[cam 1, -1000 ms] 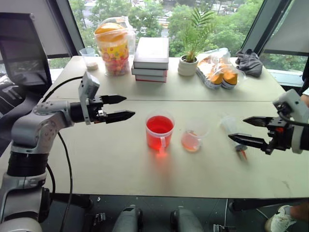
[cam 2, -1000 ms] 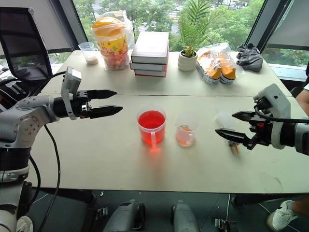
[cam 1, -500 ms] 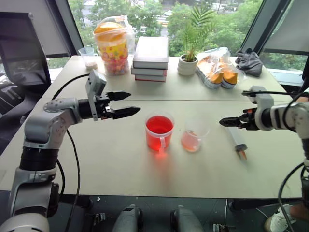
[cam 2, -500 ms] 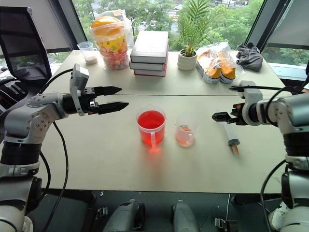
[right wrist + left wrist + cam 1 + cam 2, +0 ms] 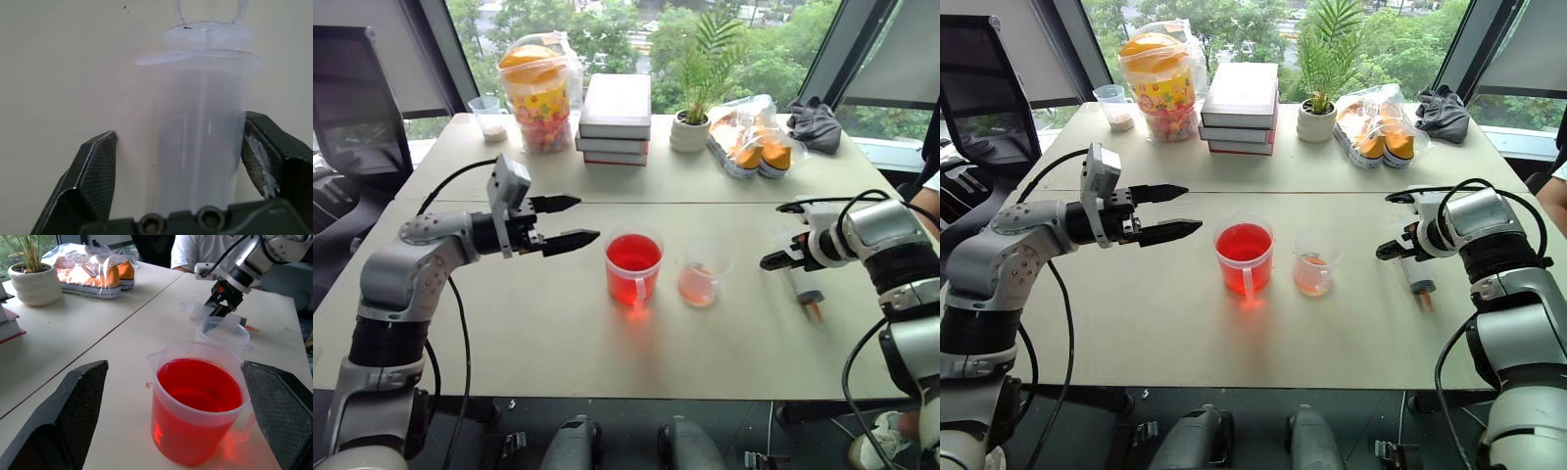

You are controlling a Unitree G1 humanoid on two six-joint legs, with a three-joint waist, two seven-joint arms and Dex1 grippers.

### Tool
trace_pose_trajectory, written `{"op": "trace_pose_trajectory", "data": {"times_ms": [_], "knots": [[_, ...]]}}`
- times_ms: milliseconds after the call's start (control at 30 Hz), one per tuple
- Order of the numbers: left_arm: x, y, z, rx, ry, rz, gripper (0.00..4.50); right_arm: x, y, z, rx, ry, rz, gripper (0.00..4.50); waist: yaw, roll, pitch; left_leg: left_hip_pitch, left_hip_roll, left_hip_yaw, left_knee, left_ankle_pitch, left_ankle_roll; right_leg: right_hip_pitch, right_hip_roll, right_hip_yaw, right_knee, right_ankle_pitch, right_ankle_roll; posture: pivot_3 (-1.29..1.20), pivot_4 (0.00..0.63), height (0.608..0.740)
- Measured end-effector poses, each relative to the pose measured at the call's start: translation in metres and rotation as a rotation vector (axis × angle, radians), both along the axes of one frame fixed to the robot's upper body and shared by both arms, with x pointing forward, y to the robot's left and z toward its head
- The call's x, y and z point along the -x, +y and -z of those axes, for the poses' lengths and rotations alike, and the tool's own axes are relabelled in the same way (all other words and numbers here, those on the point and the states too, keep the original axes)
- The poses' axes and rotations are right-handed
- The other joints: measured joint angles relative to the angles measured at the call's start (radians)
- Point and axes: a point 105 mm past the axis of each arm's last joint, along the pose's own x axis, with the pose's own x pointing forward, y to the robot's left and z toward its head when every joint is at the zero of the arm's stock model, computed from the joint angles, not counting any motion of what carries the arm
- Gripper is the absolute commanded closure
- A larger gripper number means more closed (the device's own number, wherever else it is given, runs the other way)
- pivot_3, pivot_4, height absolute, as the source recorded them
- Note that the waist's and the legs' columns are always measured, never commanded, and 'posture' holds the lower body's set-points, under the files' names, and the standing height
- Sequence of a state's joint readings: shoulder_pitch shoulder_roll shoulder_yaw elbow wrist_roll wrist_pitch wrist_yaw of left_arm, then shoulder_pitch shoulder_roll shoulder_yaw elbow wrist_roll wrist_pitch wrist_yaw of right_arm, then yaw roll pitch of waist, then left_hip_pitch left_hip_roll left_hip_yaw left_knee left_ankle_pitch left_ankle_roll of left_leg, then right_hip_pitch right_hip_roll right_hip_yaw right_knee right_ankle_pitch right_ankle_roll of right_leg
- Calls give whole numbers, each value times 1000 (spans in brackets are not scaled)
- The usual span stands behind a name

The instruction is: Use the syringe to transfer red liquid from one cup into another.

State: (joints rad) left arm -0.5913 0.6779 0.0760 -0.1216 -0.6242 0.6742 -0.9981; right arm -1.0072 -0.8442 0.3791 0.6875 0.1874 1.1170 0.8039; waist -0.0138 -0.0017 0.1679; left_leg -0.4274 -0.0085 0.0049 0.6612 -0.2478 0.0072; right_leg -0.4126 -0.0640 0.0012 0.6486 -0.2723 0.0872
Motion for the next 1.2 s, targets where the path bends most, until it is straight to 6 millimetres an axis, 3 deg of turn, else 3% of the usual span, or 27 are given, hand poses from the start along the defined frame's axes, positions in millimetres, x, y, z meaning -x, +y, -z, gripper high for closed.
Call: {"op": "trace_pose_trajectory", "data": {"times_ms": [67,100,300,400,500,533,600,667,767,933,1200], "knots": [[0,0,0,0,0,-3,0,0,1,0,1,5,-18,2955,0,0,0,0,0,0,0,0,0,0,1,-1,0,0,0,0,150,740],[0,0,0,0,0,-4,0,0,1,0,3,8,-23,3154,0,0,0,0,0,0,0,0,0,1,1,-1,0,0,0,0,150,740],[-2,0,-1,5,-3,-15,0,1,0,-3,22,4,-35,3154,2,0,0,0,0,0,0,0,0,0,1,-1,0,0,0,0,150,740],[-2,-2,-1,8,-2,-13,0,-4,2,-25,2,-95,-49,3154,2,2,1,0,0,0,0,0,0,0,0,-1,0,0,0,0,150,740],[-5,-2,-1,11,13,-17,0,-13,23,-90,-114,-377,-108,3154,2,3,2,0,0,0,0,0,0,-1,1,-1,1,0,0,0,150,740],[-7,-2,-1,8,20,-20,0,-13,41,-126,-193,-534,-150,3154,-2,4,2,0,0,0,0,0,0,-1,1,0,2,0,0,0,150,740],[-9,-6,-2,-14,15,-12,0,0,80,-190,-316,-807,-269,3154,-4,3,2,0,2,-1,-1,0,0,-1,3,0,3,0,0,0,150,740],[-13,-9,-1,-33,19,-10,0,18,109,-221,-379,-963,-372,3154,1,2,1,2,3,-3,-1,0,0,0,3,-1,3,0,0,0,150,740],[-18,-5,1,-29,57,-22,0,32,147,-222,-543,-1039,-453,3154,2,2,1,2,2,-3,0,0,0,1,2,-1,3,0,0,0,150,740],[-21,-10,-17,-22,27,6,0,51,197,-209,-725,-1066,-617,3154,5,2,1,1,0,-3,1,1,-1,2,0,-1,3,0,0,0,150,740],[-23,-26,-30,-13,13,77,0,51,229,-146,-773,-1031,-691,3154,0,2,1,1,-1,-2,1,1,-1,2,2,-2,3,0,1,0,150,740]]}}
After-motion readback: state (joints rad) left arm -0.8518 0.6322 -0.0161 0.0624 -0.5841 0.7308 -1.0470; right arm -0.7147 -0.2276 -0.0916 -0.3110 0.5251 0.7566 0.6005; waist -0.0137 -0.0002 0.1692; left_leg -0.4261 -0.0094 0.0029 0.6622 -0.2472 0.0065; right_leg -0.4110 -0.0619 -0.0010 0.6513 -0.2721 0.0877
